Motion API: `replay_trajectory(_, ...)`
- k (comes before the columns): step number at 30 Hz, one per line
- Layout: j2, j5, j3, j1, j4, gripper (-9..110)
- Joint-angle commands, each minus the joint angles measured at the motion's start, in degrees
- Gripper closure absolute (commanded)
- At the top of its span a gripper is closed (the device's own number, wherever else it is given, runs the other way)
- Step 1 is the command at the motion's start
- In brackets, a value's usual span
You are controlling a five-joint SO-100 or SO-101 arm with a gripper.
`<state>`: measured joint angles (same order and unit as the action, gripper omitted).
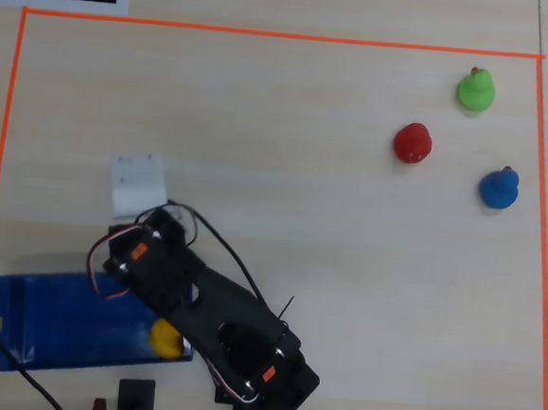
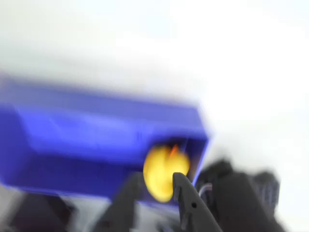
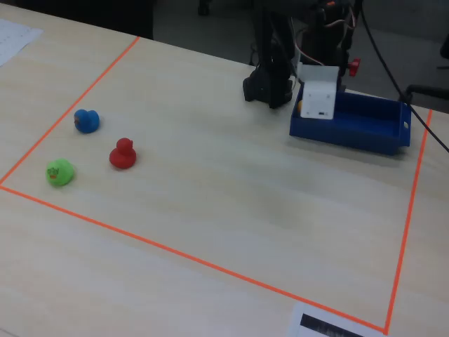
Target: Grasp yellow duck and put it into box.
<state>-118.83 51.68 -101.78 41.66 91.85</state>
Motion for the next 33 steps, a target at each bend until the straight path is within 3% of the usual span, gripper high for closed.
replay_trajectory(1, -3.5, 13.8, 3.1, -27.2, -10.5, 101)
replay_trajectory(5, -9.0, 21.4, -6.9, -40.3, -24.5, 101)
replay_trajectory(10, -22.8, 26.0, -28.8, -45.5, -33.3, 101)
replay_trajectory(20, -51.8, 29.4, -62.8, -39.8, -25.8, 101)
replay_trajectory(33, -65.5, 31.2, -75.3, -39.3, -18.9, 101)
